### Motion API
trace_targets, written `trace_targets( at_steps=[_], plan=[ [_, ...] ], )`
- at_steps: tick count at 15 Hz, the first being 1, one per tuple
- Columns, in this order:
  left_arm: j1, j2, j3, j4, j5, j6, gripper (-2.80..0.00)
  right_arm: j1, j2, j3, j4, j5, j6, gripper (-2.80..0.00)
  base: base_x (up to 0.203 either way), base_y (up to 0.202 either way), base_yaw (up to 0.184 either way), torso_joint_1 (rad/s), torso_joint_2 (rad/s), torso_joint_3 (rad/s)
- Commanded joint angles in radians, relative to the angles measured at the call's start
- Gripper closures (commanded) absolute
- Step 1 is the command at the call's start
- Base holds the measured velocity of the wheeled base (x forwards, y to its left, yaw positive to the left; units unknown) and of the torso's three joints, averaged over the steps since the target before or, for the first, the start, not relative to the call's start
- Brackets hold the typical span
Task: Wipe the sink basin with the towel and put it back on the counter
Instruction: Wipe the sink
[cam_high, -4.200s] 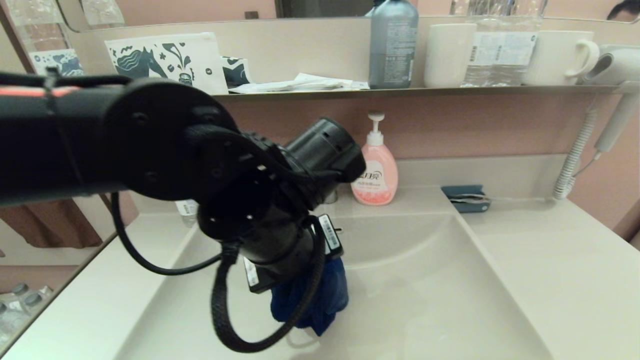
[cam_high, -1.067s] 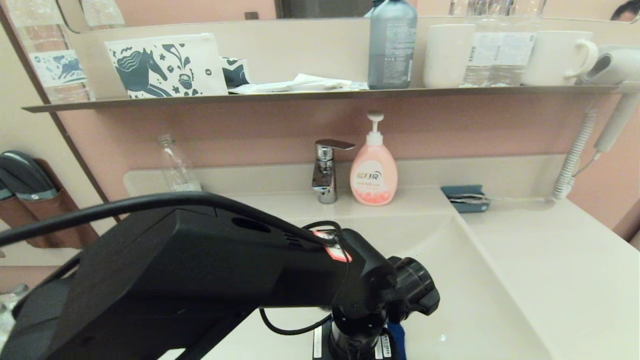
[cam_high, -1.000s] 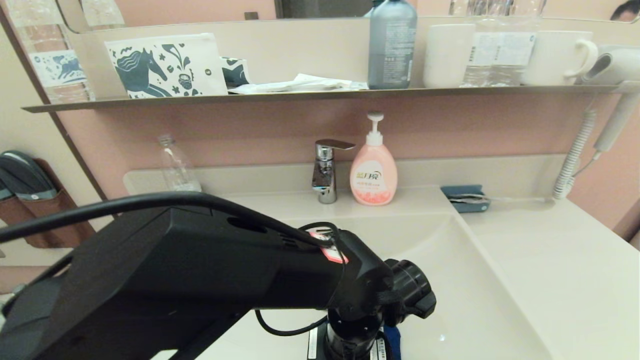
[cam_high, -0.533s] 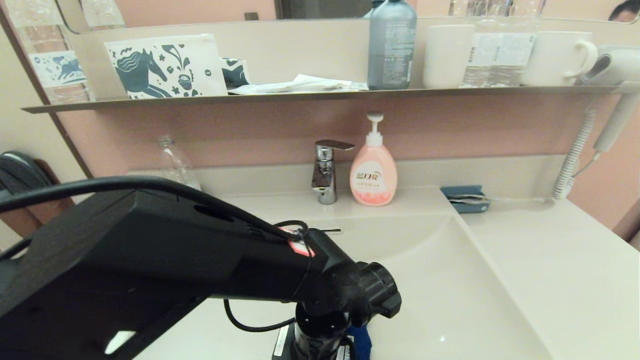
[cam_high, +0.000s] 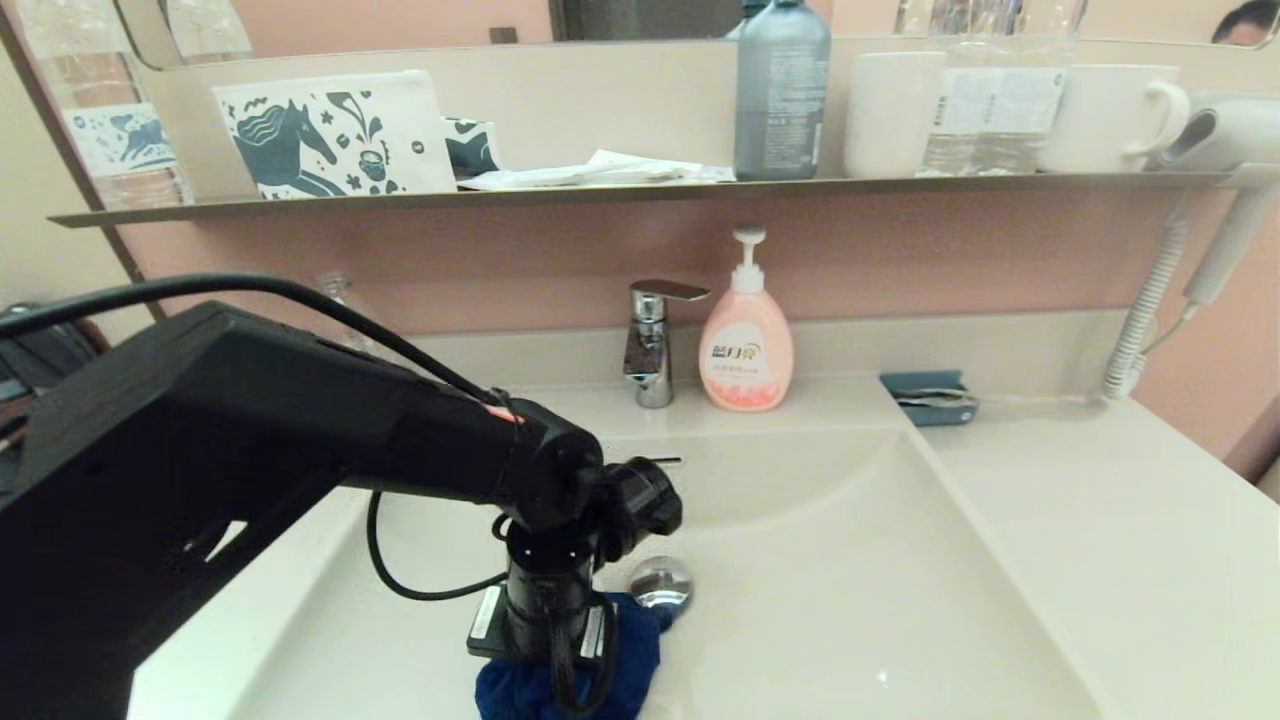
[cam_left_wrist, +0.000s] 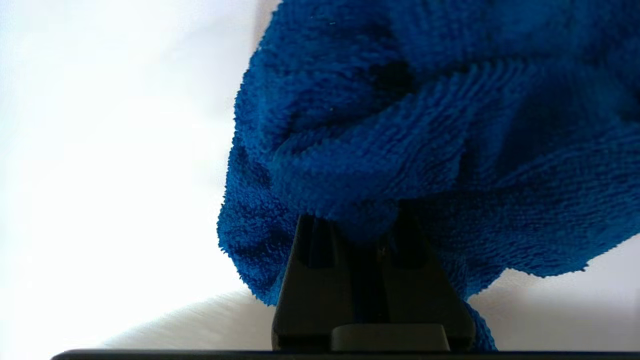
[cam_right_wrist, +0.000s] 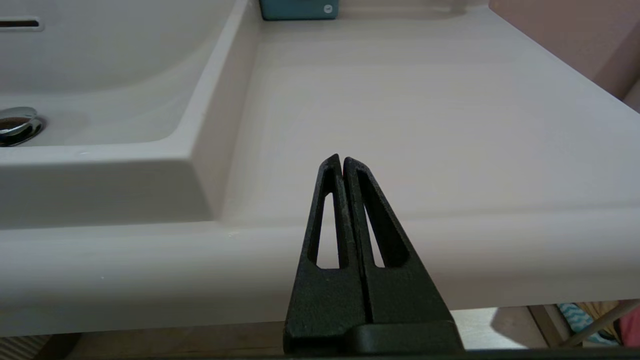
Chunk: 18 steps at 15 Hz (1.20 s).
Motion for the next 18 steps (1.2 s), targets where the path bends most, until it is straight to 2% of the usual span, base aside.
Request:
trace_targets(
  at_steps=[1,4,6,7,9,11,13,15,18],
  plan=[
    [0.077,-0.001,0.019,-0.003,0.034,0.044,0.00,0.000,0.001,0.000,0.000,0.000,0.000,0.00,0.000,0.000,0.000,0.000,0.00,0.000],
    [0.135,-0.012,0.024,-0.021,0.077,0.120,0.00,0.000,0.001,0.000,0.000,0.000,0.000,0.00,0.000,0.000,0.000,0.000,0.00,0.000],
    [0.158,-0.038,0.033,-0.054,0.133,0.188,0.00,0.000,0.001,0.000,0.001,0.000,0.000,0.00,0.000,0.000,0.000,0.000,0.00,0.000],
    [0.166,-0.040,0.035,-0.059,0.158,0.200,0.00,0.000,0.001,0.000,0.000,0.000,0.000,0.00,0.000,0.000,0.000,0.000,0.00,0.000],
    [0.169,-0.037,0.036,-0.084,0.188,0.202,0.00,0.000,0.001,0.000,0.000,0.000,0.000,0.00,0.000,0.000,0.000,0.000,0.00,0.000],
    [0.173,-0.041,0.043,-0.179,0.187,0.199,0.00,0.000,0.001,0.000,0.000,0.000,-0.001,0.00,0.000,0.000,0.000,0.000,0.00,0.000],
    [0.176,-0.044,0.078,-0.336,0.182,0.190,0.00,0.000,0.001,0.000,0.000,0.000,0.000,0.00,0.000,0.000,0.000,0.000,0.00,0.000],
    [0.171,-0.043,0.100,-0.499,0.181,0.157,0.00,0.000,0.001,0.000,0.000,0.000,0.000,0.00,0.000,0.000,0.000,0.000,0.00,0.000],
    [0.125,-0.044,0.070,-0.539,0.179,0.079,0.00,0.000,0.001,0.000,0.000,0.000,0.000,0.00,0.000,0.000,0.000,0.000,0.00,0.000]
  ],
)
